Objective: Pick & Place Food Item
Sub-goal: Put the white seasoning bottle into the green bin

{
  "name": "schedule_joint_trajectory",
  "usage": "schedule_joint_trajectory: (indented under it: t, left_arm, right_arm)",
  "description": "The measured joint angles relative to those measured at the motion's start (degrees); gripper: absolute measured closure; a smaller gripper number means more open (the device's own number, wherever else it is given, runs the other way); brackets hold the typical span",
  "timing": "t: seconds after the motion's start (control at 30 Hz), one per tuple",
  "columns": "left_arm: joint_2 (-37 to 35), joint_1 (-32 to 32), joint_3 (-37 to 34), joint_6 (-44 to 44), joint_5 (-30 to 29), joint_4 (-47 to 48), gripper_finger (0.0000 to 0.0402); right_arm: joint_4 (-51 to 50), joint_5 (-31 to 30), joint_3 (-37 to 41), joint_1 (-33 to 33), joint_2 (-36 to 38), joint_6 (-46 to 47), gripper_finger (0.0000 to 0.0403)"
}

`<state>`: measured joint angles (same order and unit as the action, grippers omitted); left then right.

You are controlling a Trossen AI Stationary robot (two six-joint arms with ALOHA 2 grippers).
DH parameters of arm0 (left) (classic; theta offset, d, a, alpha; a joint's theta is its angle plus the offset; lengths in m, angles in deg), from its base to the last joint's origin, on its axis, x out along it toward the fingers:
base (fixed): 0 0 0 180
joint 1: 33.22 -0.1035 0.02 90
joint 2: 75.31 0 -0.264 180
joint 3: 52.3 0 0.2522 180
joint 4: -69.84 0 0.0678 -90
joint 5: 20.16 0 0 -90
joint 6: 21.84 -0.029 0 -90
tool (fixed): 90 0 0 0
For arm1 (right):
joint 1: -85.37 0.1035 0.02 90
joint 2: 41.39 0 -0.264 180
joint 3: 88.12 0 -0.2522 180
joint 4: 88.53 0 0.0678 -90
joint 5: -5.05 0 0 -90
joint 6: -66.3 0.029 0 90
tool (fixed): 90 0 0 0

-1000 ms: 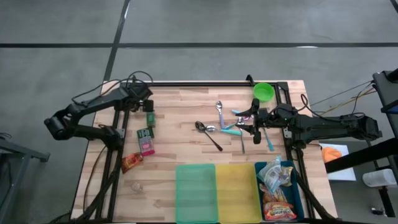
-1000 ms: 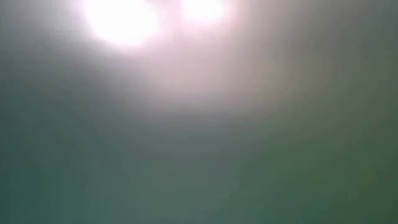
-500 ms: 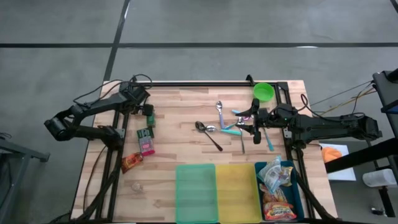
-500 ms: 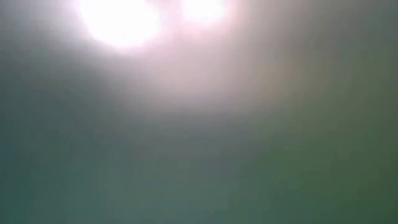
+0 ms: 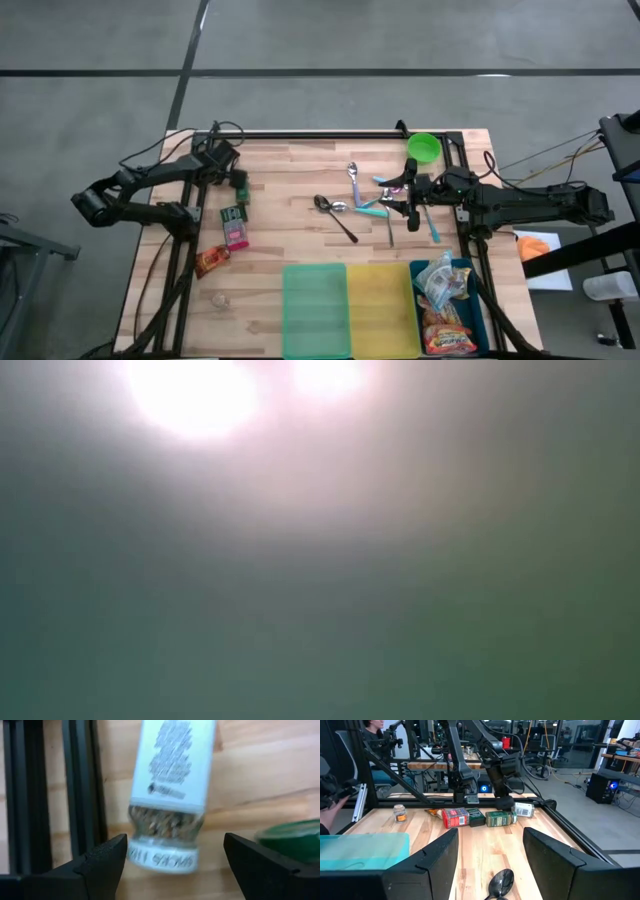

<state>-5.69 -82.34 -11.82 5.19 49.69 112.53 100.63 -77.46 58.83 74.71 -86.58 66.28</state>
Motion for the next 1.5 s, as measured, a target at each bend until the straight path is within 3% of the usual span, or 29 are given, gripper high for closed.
schedule_joint_trajectory:
  t: [0.27,0.47,0.8,0.93,1.17,1.37,1.5]
  left_arm:
    - [-0.02,0.0,-1.96,3.47,-0.78,-1.95,0.0072]
    - [-0.24,0.04,-5.79,4.82,-1.47,-11.26,0.0072]
    - [-0.26,0.39,-5.79,6.51,-3.93,-11.55,0.0075]
    - [-0.26,0.39,-5.82,7.73,-4.6,-11.31,0.0108]
    - [-0.26,0.39,-5.88,8.4,-5.57,-10.37,0.0208]
    - [-0.33,0.39,-5.9,9.01,-5.46,-9.96,0.0213]
    - [-0.26,0.35,-4.02,8.29,-2.4,-6.95,0.0205]
  right_arm:
    - [0.0,0.0,0.0,0.0,0.0,-0.01,0.0181]
    - [0.0,0.0,0.0,0.02,0.0,-0.01,0.0181]
    - [-0.02,0.0,0.02,0.02,0.0,-0.01,0.0181]
    - [0.0,0.0,0.02,0.02,0.0,-0.01,0.0181]
    - [0.0,0.0,0.02,0.0,0.0,-0.01,0.0181]
    - [0.0,0.0,0.02,0.01,0.0,-0.01,0.0181]
    - [0.0,0.0,0.02,0.01,0.0,-0.01,0.0181]
